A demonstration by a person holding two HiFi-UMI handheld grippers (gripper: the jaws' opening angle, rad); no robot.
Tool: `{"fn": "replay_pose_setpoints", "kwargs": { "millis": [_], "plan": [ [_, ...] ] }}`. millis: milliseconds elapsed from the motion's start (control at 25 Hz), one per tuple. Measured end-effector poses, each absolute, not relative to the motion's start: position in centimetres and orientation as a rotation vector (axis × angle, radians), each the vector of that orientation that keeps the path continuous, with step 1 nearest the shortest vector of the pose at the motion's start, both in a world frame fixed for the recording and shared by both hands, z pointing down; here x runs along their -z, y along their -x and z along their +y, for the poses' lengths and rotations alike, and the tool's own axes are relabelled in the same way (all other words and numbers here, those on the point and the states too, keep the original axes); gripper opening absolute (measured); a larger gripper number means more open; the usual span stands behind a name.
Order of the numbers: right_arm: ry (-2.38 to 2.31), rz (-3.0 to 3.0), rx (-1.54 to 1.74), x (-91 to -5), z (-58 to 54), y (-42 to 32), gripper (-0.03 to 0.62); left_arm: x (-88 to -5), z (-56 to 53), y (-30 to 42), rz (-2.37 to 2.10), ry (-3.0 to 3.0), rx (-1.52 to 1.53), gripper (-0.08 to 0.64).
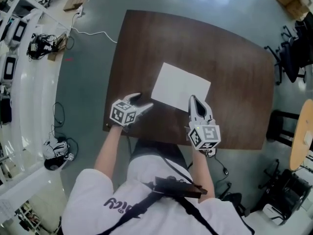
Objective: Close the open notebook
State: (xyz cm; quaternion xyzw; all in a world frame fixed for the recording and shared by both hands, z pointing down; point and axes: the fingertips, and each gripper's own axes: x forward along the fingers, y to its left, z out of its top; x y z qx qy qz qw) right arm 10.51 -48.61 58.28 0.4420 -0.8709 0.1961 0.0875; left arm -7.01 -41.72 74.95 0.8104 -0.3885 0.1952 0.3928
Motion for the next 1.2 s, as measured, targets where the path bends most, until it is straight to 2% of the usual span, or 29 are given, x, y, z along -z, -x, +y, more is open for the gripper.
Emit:
{"fn": "replay_pose_setpoints", "kwargs": {
  "millis": [600,920,1000,1200],
  "plan": [
    [-1.290,-2.519,-0.630,-62.8,-47.2,-12.0,-0.009,-83.0,-44.4,4.5,-1.062,-1.897,-0.574,0.288],
    [-1.351,-2.484,-0.654,-63.3,-46.6,-14.5,-0.009,-83.8,-44.9,4.9,-1.217,-1.804,-0.635,0.193],
    [-1.360,-2.480,-0.651,-63.2,-46.6,-14.7,-0.008,-83.9,-45.0,5.0,-1.258,-1.803,-0.692,0.147],
    [-1.379,-2.470,-0.651,-63.2,-46.4,-14.8,-0.009,-84.2,-45.1,5.5,-1.310,-1.777,-0.724,0.103]
  ]
}}
